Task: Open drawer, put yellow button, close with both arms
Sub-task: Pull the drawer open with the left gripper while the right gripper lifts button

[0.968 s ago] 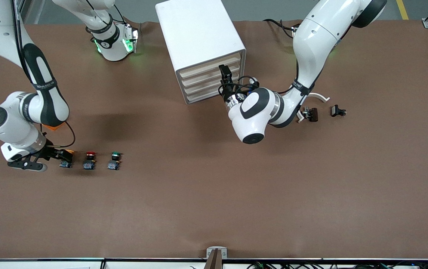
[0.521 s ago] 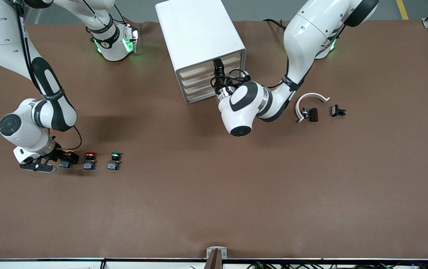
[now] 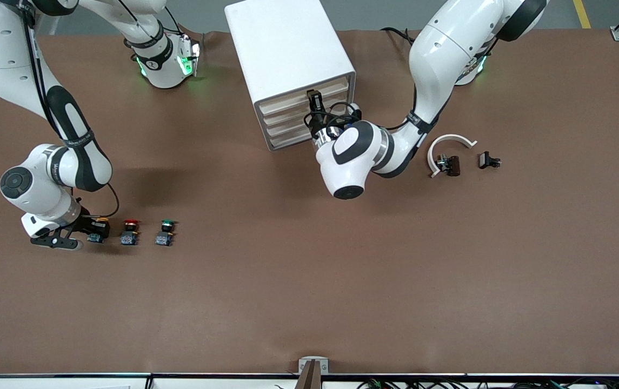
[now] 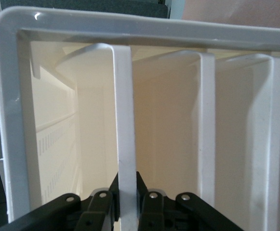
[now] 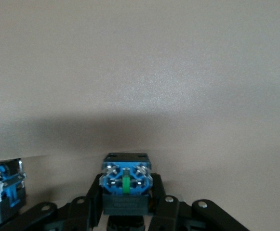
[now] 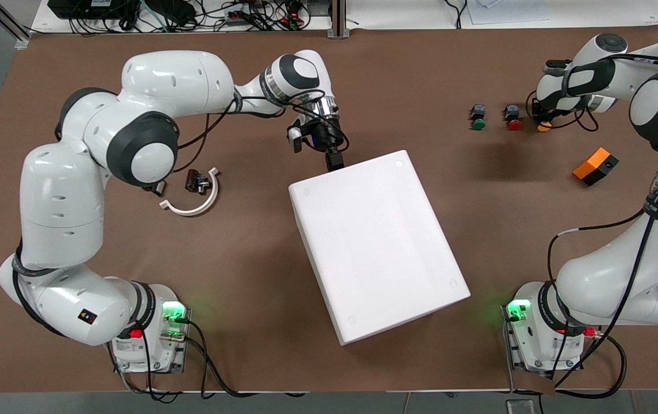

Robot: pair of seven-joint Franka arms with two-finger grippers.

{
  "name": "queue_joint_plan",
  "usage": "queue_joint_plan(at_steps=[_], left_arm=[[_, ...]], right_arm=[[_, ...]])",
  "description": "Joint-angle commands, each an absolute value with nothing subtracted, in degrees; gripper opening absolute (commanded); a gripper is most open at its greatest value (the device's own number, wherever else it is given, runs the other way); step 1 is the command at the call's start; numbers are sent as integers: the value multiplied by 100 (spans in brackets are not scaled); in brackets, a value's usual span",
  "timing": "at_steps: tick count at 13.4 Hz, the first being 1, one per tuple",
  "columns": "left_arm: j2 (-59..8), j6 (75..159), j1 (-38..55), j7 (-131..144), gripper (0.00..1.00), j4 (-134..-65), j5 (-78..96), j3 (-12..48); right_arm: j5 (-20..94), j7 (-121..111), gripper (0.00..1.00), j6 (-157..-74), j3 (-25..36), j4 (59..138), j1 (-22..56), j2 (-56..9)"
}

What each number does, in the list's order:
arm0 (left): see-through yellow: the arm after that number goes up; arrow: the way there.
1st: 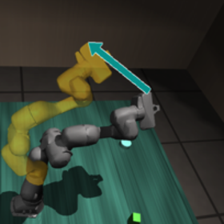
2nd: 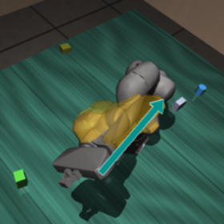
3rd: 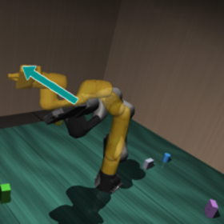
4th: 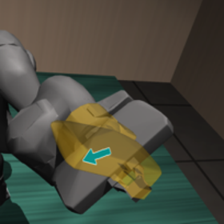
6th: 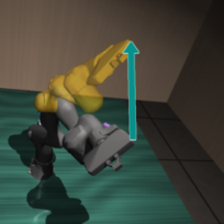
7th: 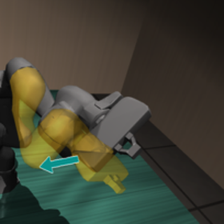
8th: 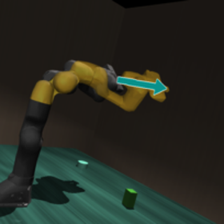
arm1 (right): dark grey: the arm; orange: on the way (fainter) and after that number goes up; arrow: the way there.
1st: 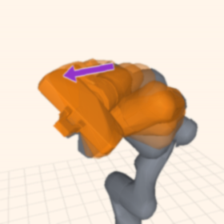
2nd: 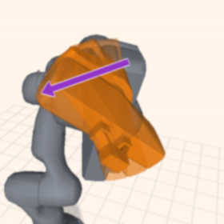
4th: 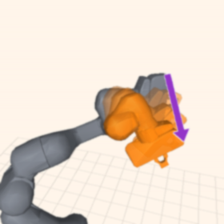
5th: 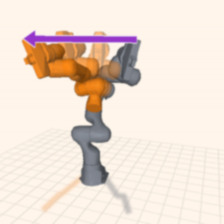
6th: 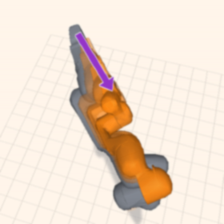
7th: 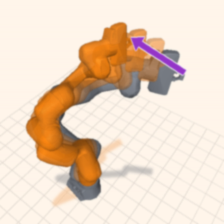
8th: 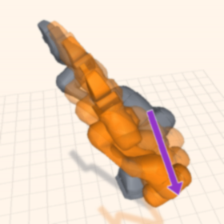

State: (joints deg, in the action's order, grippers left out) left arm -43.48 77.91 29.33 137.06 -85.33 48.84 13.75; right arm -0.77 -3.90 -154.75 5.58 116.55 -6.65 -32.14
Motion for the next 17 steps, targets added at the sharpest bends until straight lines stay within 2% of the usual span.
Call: queue_joint_plan(at_steps=[1,3,5,7,9,11,14,17], left_arm=[[-4324,7945,2901,13946,5,-8368,4808,854],[-4359,7945,2682,14106,5,-8113,4808,747],[-4368,7945,2374,14080,7,-7999,4808,756],[-4377,7945,2215,14080,25,-7875,4816,756],[-4368,7937,2171,14071,100,-7797,4816,756],[-4377,7945,2032,14063,100,-7595,4808,747],[-4351,7945,1811,13932,100,-7357,4747,738],[-4298,7937,1618,13345,100,-7076,4598,275]], right_arm=[[-62,-440,0,-15233,475,11514,-712,-3208],[-53,-405,0,-14952,466,11452,-695,-3086],[-53,-38,0,-14269,448,11348,-555,-2718],[-53,866,0,-13433,448,11242,-126,-2261],[-62,1963,0,-12844,448,11241,419,-1804],[-62,3063,0,-12176,448,11075,1139,-1408],[-9,4478,0,-10954,448,10321,2193,-1205],[482,5971,0,-10635,448,9757,3187,-1178]])
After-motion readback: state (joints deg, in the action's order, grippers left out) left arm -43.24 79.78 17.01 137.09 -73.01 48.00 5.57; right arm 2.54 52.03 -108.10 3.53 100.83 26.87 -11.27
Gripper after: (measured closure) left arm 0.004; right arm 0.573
